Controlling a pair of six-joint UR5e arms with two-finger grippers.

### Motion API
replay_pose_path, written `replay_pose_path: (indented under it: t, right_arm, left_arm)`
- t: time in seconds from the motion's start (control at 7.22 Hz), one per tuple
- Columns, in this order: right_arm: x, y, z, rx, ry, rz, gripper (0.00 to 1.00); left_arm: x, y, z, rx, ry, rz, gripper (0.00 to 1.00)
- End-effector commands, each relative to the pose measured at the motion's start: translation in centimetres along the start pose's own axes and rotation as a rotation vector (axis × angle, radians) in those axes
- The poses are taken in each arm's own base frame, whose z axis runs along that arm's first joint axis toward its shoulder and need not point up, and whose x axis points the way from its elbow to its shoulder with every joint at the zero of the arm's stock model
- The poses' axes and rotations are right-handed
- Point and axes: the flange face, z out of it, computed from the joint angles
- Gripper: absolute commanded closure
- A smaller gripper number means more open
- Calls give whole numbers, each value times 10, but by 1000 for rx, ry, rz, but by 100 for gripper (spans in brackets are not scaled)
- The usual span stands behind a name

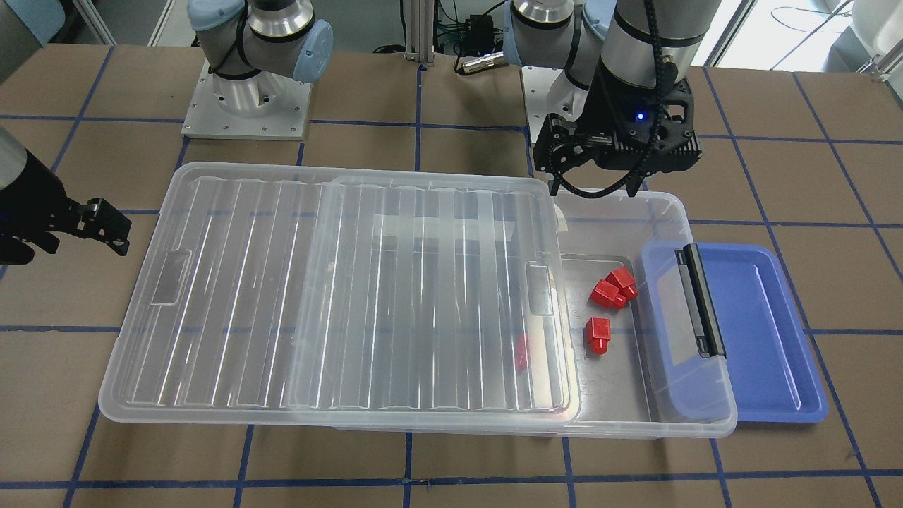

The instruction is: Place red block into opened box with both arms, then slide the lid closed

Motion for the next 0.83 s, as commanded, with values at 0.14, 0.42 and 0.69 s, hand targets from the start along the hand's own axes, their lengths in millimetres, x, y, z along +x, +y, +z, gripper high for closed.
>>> replay_pose_path:
  t: [0.14,0.42,0.69]
  right_arm:
    - [-1,6,24,-3,40,6,0]
    - [-8,4,26,16,-31,6,0]
    - [-14,1,28,22,-71,56,0]
  left_arm:
    - [-3,3,1,-42,1,-13,0]
    - [-1,-5,15,-65,-1,-33,0]
    - [-6,7,-7,-31,38,-35,0]
